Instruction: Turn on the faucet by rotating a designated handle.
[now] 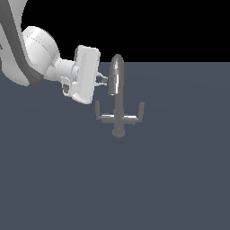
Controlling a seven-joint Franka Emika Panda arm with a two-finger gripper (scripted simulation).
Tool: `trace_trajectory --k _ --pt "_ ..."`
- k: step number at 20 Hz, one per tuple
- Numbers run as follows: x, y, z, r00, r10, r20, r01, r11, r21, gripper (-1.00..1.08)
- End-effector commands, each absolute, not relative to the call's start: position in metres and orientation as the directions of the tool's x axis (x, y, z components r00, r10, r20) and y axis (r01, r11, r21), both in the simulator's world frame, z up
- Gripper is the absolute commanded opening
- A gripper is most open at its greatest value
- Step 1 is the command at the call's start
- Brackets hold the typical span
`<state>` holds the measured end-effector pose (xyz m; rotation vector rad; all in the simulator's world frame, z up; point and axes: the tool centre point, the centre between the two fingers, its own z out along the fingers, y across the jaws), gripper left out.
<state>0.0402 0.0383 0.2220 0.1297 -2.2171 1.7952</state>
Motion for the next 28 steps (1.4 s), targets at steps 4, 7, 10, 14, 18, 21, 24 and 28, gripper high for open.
trace_trajectory --k 4,7,10,14,18,21,24,28 --pt "0.047 0.046 0.194 -0.905 0.060 0.422 -0.405 0.190 -0.894 -1.00" --pt "0.050 0.051 0.179 -0.867 0.040 0.497 -0.484 0.171 -0.858 -1.00" --pt "0.052 0.054 0.165 -0.828 0.025 0.560 -0.551 0.153 -0.821 -1.00" --pt "0.053 0.058 0.150 -0.781 0.012 0.625 -0.618 0.133 -0.775 -1.00" --pt "0.054 0.061 0.139 -0.744 0.005 0.668 -0.663 0.119 -0.739 -1.00" --pt "0.054 0.062 0.134 -0.725 0.002 0.689 -0.684 0.112 -0.721 -1.00" --pt "0.054 0.063 0.131 -0.715 0.001 0.699 -0.695 0.108 -0.711 -1.00" --pt "0.054 0.063 0.130 -0.713 0.001 0.701 -0.697 0.108 -0.709 -1.00"
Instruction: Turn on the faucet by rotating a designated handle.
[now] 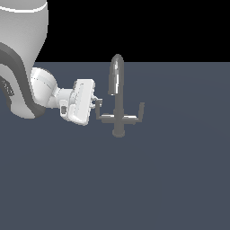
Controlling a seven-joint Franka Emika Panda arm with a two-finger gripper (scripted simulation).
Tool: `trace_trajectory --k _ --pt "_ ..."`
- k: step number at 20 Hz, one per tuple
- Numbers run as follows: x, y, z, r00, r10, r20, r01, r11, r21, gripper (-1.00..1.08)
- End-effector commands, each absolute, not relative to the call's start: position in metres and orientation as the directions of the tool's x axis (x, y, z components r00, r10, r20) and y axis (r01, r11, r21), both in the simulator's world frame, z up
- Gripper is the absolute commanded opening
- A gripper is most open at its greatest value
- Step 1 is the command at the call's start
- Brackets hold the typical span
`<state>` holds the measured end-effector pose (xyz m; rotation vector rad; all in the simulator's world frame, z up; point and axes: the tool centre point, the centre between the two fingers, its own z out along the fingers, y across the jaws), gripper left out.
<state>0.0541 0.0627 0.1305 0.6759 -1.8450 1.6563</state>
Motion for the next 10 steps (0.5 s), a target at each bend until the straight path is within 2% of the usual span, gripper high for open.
trace_trajectory --k 1,10 --pt "0.054 0.063 0.130 -0.713 0.001 0.701 -0.697 0.108 -0.709 -1.00" --pt "0.036 0.065 0.137 -0.713 0.001 0.701 -0.697 0.108 -0.709 -1.00"
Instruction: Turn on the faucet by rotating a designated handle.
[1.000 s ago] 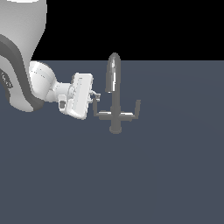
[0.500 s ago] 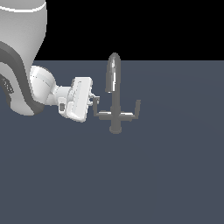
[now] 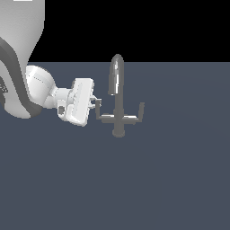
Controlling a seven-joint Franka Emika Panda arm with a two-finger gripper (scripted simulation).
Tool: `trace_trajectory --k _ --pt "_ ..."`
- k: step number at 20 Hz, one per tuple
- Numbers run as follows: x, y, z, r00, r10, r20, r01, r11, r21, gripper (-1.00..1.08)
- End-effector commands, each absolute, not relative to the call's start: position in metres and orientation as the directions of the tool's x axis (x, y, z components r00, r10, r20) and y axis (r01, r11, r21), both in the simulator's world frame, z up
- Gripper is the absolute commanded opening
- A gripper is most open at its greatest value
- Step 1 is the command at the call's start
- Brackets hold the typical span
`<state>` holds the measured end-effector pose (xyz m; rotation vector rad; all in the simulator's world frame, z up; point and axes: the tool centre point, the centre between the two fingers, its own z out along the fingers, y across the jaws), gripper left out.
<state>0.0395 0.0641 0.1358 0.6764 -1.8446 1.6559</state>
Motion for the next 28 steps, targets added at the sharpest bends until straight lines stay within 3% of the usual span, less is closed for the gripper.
trace_trajectory --k 1,28 --pt "0.033 0.065 0.138 -0.713 0.001 0.701 -0.697 0.108 -0.709 -1.00" --pt "-0.035 0.072 0.126 -0.713 0.000 0.701 -0.697 0.108 -0.709 -1.00"
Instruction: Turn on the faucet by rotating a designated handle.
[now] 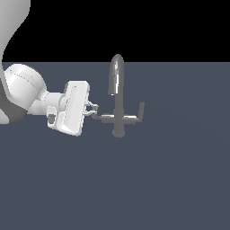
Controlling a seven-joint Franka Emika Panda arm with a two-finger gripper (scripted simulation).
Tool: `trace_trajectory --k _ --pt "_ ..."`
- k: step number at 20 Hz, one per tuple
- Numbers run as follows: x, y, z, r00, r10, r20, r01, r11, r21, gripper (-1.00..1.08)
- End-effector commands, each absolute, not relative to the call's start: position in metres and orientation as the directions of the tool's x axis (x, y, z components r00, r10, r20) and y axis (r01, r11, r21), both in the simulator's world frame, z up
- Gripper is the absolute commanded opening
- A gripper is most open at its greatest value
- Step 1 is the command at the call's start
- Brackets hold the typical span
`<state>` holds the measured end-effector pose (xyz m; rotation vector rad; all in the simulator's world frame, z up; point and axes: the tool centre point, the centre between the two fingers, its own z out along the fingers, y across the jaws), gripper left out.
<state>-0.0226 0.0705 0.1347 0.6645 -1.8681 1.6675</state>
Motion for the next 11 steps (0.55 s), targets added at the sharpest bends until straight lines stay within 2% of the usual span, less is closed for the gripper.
trace_trajectory --k 1,11 --pt "-0.023 0.069 0.134 -0.730 -0.001 0.683 -0.679 0.112 -0.726 -1.00" --pt "-0.054 0.074 0.079 -0.713 0.001 0.701 -0.697 0.108 -0.709 -1.00"
